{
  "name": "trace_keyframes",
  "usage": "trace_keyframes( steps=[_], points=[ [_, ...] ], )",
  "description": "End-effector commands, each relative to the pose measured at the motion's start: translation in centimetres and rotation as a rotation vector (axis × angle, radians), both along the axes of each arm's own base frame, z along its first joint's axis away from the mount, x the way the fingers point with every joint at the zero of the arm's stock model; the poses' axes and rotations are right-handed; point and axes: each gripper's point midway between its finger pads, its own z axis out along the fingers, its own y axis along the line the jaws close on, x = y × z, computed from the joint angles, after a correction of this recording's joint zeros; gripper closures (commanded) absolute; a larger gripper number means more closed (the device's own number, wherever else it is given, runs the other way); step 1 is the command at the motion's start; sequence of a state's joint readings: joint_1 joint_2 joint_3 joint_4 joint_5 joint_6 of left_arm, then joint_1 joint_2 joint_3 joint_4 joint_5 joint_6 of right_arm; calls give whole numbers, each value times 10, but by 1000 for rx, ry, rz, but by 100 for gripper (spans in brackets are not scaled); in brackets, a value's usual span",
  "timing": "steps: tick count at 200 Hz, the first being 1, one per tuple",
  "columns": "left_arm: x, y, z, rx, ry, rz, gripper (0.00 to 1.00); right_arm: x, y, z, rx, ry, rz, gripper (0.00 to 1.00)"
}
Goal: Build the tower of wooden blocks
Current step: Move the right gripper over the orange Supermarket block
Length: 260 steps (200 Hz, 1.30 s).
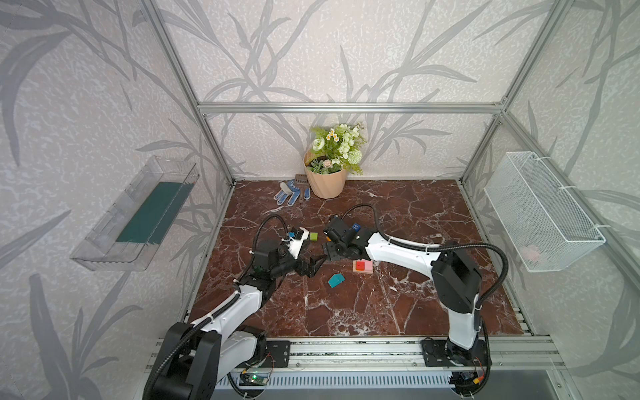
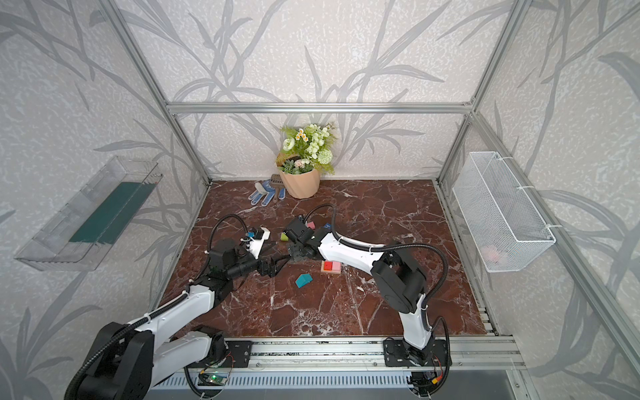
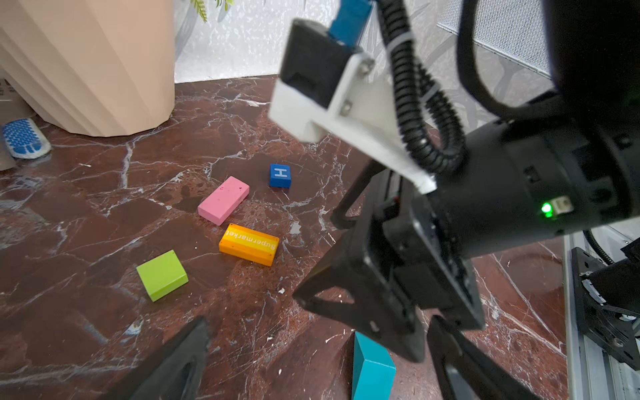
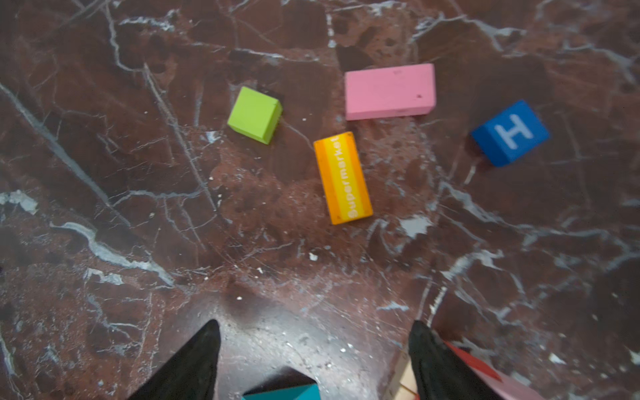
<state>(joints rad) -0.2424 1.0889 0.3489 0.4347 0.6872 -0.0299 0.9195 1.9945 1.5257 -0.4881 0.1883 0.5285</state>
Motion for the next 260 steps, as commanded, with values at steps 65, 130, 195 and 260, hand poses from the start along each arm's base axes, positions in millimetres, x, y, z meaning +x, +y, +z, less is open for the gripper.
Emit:
trace_keyframes(
  steps=[65,130,195,260],
  points=[
    [1,1,9,-9,-50,13,1,38,7,-44,-111,137,45,26],
    [2,1,9,-9,-47,12,1,56,-2,-65,-135,161,24,33],
    [4,-2,5,-6,-21,-5,1,62,-4,-76,-129,191,23,52],
    [4,-4,4,-4,-10,-17,1,56,-41,-80,-172,196,-97,77]
  ],
)
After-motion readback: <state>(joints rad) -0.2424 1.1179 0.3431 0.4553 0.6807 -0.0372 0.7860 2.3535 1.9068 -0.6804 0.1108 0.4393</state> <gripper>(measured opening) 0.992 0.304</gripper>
